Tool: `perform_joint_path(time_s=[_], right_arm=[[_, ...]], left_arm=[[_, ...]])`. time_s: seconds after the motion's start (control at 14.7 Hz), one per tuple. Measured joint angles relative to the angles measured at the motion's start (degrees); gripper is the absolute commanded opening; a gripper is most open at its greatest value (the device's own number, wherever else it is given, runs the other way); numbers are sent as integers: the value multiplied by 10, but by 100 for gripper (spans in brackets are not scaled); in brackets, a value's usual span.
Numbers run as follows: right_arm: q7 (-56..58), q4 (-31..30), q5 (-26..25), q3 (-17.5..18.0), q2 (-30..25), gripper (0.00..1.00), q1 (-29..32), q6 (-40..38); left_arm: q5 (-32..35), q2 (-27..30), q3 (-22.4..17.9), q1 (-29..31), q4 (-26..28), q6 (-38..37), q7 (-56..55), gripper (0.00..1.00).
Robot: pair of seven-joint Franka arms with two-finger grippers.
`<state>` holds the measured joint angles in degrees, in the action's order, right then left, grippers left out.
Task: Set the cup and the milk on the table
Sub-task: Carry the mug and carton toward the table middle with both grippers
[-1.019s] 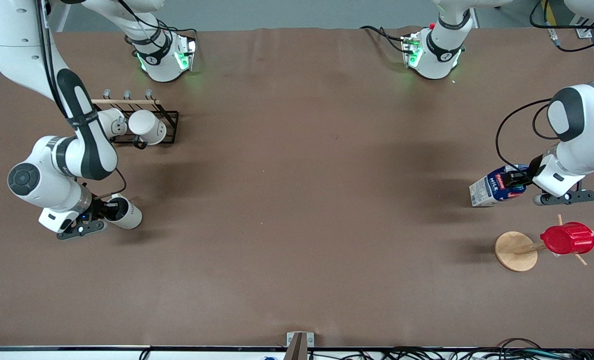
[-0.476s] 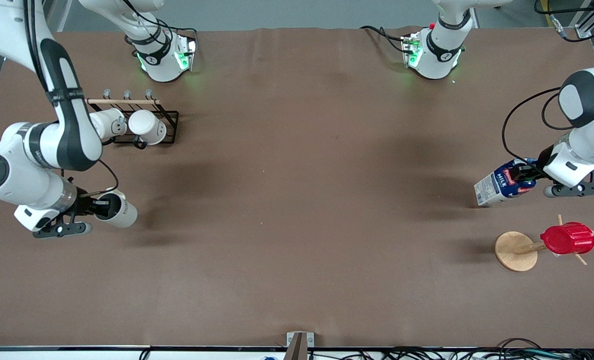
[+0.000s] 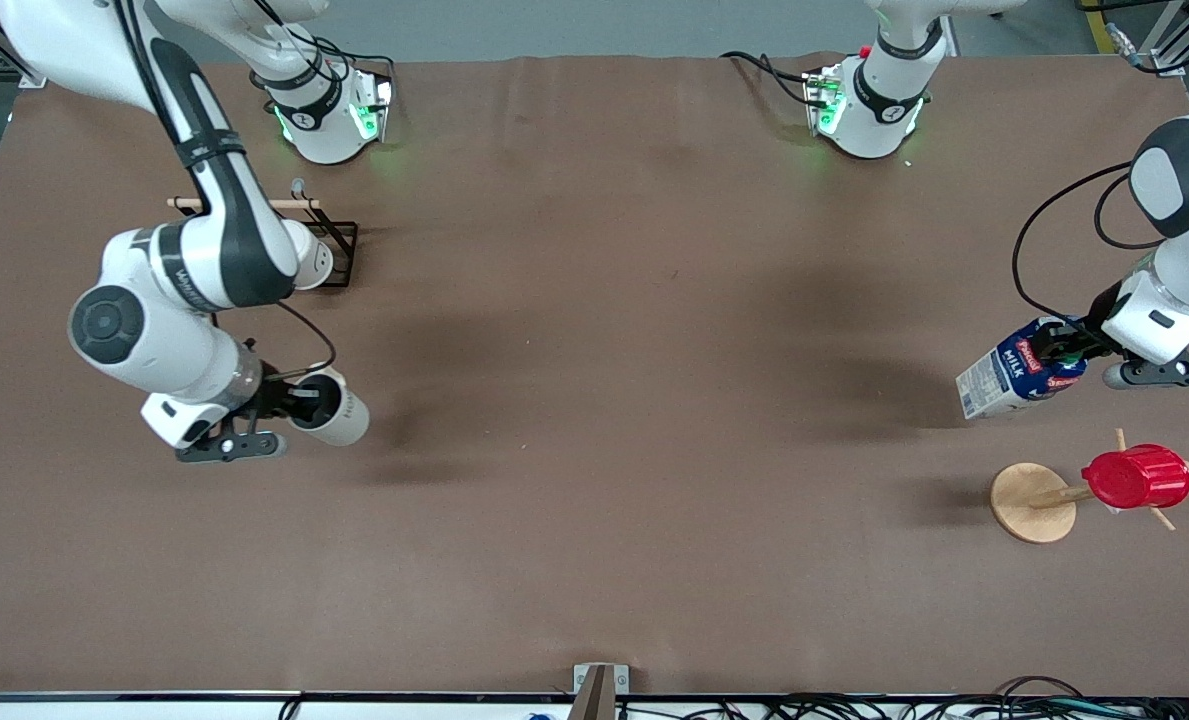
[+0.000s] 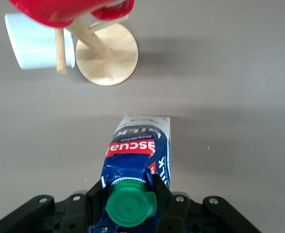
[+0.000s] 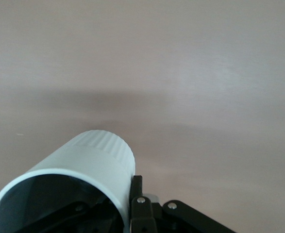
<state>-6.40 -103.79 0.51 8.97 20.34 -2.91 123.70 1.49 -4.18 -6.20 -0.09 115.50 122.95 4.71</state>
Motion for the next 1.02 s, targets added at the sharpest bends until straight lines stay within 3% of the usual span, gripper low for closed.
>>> perform_joint_path(time_s=[0.27, 0.54, 1.02], right_arm=[[-89, 30, -1, 45, 1, 0, -39, 0], [-186, 56, -19, 49, 35, 0, -118, 4], [-401, 146, -73, 48, 148, 0, -223, 11]], left_arm=[[0, 0, 1, -1, -9, 0, 23, 0], [0, 3, 7, -1, -22, -25, 31, 1], [0, 4, 20, -1, -42, -44, 31, 4]])
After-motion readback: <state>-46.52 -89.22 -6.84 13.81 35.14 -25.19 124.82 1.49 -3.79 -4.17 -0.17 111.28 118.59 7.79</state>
